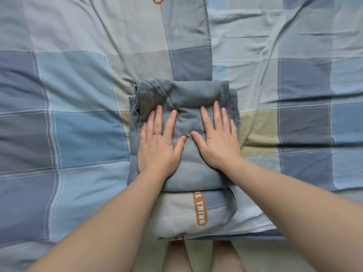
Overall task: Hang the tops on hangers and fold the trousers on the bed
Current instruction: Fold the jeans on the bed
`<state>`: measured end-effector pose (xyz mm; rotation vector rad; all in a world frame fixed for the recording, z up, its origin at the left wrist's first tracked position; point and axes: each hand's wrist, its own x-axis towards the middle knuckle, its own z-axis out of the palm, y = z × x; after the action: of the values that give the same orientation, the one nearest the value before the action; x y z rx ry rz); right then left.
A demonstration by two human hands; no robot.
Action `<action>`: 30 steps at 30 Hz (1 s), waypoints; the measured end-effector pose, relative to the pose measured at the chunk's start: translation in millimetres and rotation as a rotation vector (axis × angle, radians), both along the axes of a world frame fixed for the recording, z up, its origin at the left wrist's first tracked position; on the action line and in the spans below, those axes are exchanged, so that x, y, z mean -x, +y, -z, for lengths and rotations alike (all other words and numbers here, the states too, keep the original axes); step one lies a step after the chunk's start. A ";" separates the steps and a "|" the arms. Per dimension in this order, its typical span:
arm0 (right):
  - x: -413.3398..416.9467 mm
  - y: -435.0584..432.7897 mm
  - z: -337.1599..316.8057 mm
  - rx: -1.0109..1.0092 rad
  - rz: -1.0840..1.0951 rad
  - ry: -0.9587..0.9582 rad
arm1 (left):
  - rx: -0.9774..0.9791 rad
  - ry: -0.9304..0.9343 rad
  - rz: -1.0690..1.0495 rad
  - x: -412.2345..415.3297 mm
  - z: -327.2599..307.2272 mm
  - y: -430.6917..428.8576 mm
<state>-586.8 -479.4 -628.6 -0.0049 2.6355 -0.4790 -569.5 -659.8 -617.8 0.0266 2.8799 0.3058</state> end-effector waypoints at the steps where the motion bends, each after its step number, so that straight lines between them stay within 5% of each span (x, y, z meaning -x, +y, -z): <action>1: -2.4 -0.4 -4.2 -0.019 0.025 0.019 | 0.012 0.042 -0.064 -2.3 -4.2 2.0; 5: -5.0 -0.7 -13.1 0.000 0.194 -0.059 | 0.038 0.096 -0.462 -5.1 -14.2 10.3; 12: 3.1 7.0 -16.4 0.197 0.471 -0.147 | -0.203 0.090 -0.802 9.5 -11.5 3.2; 15: 7.8 19.2 -16.8 0.342 0.663 -0.200 | -0.240 -0.073 -0.989 24.8 -10.8 -8.7; 18: 7.3 36.6 -18.3 0.539 0.843 -0.297 | -0.233 -0.258 -0.972 34.1 -8.4 -23.5; 25: 9.2 67.8 -44.7 1.004 0.983 -0.565 | -0.626 -0.390 -0.907 35.5 -27.6 -47.8; 30: -3.9 75.2 -98.9 1.045 0.982 -0.717 | -0.783 -0.496 -0.820 21.0 -72.7 -52.0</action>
<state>-582.9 -404.3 -529.8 0.9367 1.3008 -1.7061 -590.5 -711.8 -545.1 -0.9399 1.9798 1.3275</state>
